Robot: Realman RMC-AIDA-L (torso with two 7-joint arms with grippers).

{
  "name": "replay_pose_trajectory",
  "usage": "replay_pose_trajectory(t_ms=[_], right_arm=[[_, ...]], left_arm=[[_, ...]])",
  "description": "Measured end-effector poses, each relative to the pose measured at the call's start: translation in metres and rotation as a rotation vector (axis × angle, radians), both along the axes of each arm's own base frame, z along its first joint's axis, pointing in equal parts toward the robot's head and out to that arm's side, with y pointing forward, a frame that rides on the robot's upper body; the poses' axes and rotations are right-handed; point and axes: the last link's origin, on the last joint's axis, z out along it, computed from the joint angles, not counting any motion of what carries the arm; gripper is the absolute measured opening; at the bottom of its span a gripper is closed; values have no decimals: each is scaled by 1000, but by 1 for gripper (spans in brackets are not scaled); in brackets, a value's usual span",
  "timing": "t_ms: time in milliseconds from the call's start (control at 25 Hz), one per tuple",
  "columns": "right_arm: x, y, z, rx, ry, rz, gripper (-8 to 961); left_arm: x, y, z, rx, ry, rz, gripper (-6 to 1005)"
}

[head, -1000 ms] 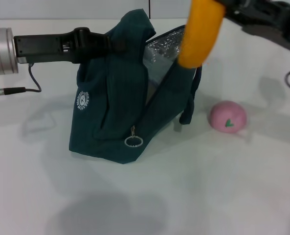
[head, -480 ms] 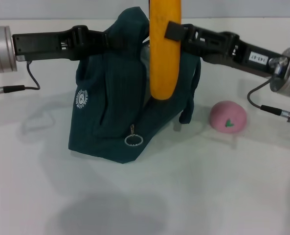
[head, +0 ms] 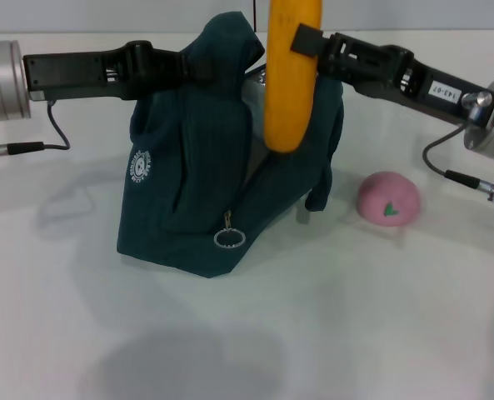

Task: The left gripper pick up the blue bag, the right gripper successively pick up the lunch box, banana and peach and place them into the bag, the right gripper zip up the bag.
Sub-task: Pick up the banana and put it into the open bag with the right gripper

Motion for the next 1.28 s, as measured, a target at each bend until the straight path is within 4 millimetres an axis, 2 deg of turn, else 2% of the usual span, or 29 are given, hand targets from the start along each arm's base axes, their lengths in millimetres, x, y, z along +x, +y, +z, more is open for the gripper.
replay_pose_trajectory(t_ms=[240, 600, 1280], right_arm=[[-8, 4, -1, 17, 1, 21, 457], [3, 2, -20, 15, -103, -10, 464], [5, 9, -24, 59, -152, -24, 477]], left_arm=[[1, 0, -1, -2, 1, -4, 34], [1, 0, -2, -2, -1, -6, 34], [2, 0, -2, -3, -1, -8, 34]])
